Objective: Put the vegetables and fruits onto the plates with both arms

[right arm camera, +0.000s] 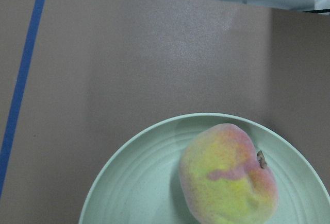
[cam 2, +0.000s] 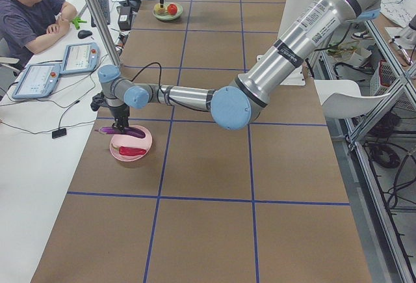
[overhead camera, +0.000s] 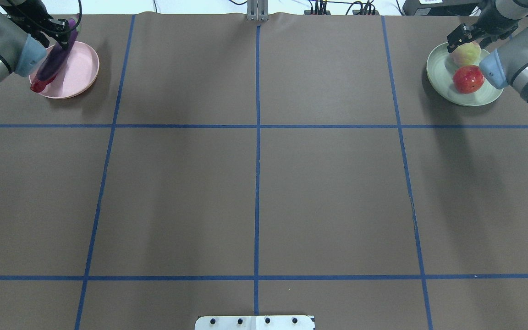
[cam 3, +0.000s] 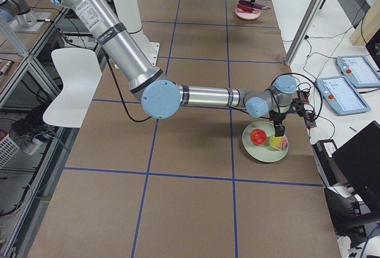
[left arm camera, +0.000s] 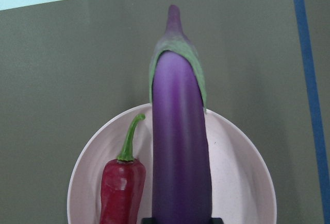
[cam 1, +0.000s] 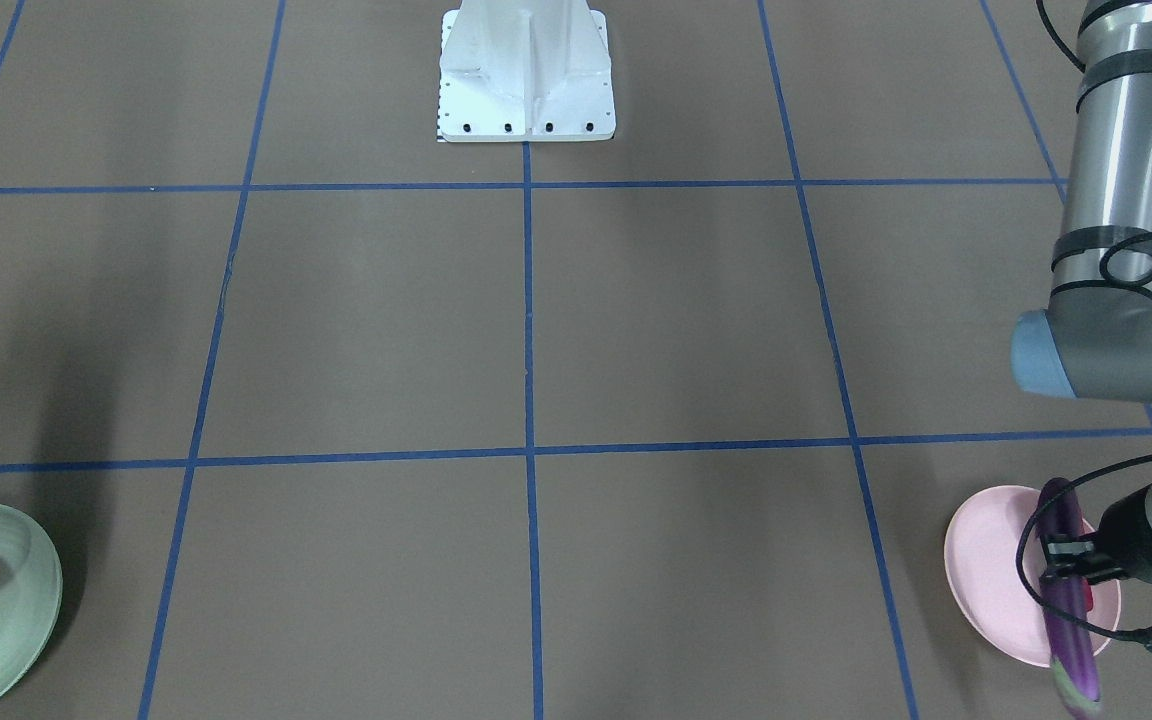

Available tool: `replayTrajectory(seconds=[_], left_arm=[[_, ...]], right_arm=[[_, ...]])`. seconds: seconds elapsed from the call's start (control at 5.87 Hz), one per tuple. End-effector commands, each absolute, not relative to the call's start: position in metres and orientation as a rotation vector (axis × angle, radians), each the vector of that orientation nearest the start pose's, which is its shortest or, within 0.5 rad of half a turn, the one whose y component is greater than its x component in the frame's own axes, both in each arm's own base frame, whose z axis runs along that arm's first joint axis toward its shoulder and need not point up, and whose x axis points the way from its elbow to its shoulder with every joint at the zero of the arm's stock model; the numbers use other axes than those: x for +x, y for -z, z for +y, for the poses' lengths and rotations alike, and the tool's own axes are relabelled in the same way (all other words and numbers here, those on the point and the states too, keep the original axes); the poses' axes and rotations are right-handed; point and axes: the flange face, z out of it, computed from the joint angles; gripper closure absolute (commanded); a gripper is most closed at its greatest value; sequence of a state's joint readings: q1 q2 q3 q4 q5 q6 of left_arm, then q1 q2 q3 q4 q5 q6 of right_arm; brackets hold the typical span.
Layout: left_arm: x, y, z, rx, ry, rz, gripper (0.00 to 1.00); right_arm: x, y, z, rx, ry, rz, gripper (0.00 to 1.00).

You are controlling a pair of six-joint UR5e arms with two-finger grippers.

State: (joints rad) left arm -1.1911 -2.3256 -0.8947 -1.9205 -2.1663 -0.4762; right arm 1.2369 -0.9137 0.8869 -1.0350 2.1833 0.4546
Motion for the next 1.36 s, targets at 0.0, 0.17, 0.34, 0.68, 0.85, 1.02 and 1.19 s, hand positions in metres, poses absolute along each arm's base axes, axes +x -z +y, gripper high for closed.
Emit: replayTrajectory(seconds=[0.0,0.17,0.34,0.68,0.85,1.02,1.19], left_arm=[[0.224,-0.450,-0.777,0.184,-0.040,0.733,0.00],[0.212,-0.438,-0.762,0.206,-0.049,0.770,0.00],[0.180,-0.441,-0.745,0.201,-0.043,0.843,0.00],[0.095,-0.482,-0.693,0.266,-0.101,0.864,0.00],[0.055,-0.495,-0.681,0.281,-0.154,0.824,0.00],[0.015,-0.512,-0.674,0.286,-0.222,0.779,0.00],[-0.029,-0.539,-0.659,0.299,-0.264,0.750,0.00]], right_arm=[[-0.174,-0.474,-0.758,0.223,0.028,-0.741,0.00],[-0.152,-0.441,-0.748,0.203,0.014,-0.730,0.00],[-0.122,-0.433,-0.723,0.195,0.058,-0.702,0.00],[-0.041,-0.415,-0.672,0.164,0.110,-0.652,0.00],[-0.021,-0.445,-0.630,0.136,0.101,-0.698,0.00],[-0.009,-0.475,-0.606,0.149,0.142,-0.747,0.00],[0.011,-0.493,-0.591,0.155,0.152,-0.738,0.00]])
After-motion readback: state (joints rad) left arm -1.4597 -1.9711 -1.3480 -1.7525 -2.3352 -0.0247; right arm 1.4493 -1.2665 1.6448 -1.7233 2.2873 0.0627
